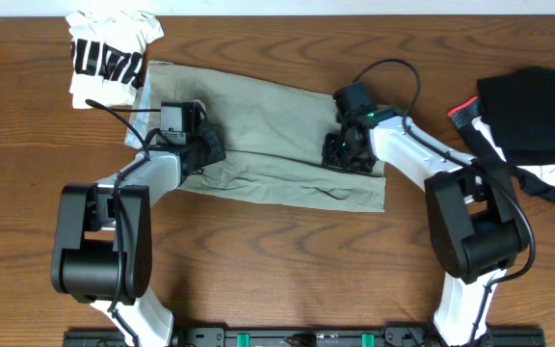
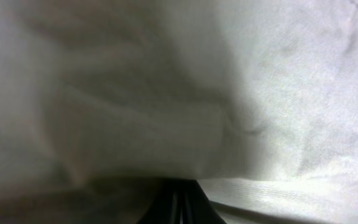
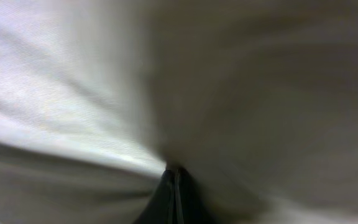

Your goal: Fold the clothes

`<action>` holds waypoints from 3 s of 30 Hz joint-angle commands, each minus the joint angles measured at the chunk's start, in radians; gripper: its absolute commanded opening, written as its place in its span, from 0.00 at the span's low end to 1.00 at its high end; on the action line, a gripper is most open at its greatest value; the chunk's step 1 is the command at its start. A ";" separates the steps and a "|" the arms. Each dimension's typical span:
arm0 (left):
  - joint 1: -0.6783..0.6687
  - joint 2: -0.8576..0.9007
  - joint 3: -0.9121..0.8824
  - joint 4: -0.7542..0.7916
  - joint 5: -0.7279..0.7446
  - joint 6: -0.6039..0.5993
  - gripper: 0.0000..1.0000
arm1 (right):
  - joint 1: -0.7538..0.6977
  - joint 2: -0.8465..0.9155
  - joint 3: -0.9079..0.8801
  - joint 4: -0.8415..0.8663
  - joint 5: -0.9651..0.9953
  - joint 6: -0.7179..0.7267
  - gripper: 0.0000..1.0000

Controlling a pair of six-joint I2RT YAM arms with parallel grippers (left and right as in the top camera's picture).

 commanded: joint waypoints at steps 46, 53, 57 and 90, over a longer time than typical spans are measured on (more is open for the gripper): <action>-0.227 -0.237 -0.043 -0.319 0.209 -0.137 0.07 | -0.026 -0.320 -0.241 0.008 -0.129 -0.095 0.11; -0.228 -0.125 -0.043 -0.344 0.217 -0.145 0.07 | -0.026 -0.320 -0.299 0.084 -0.121 -0.048 0.11; -0.228 -0.092 -0.043 -0.374 0.216 -0.145 0.07 | -0.026 -0.317 -0.300 0.057 -0.063 -0.048 0.15; 0.060 -0.086 -0.044 -0.622 0.129 -0.117 0.08 | -0.249 -0.249 -0.301 -0.211 0.142 -0.047 0.03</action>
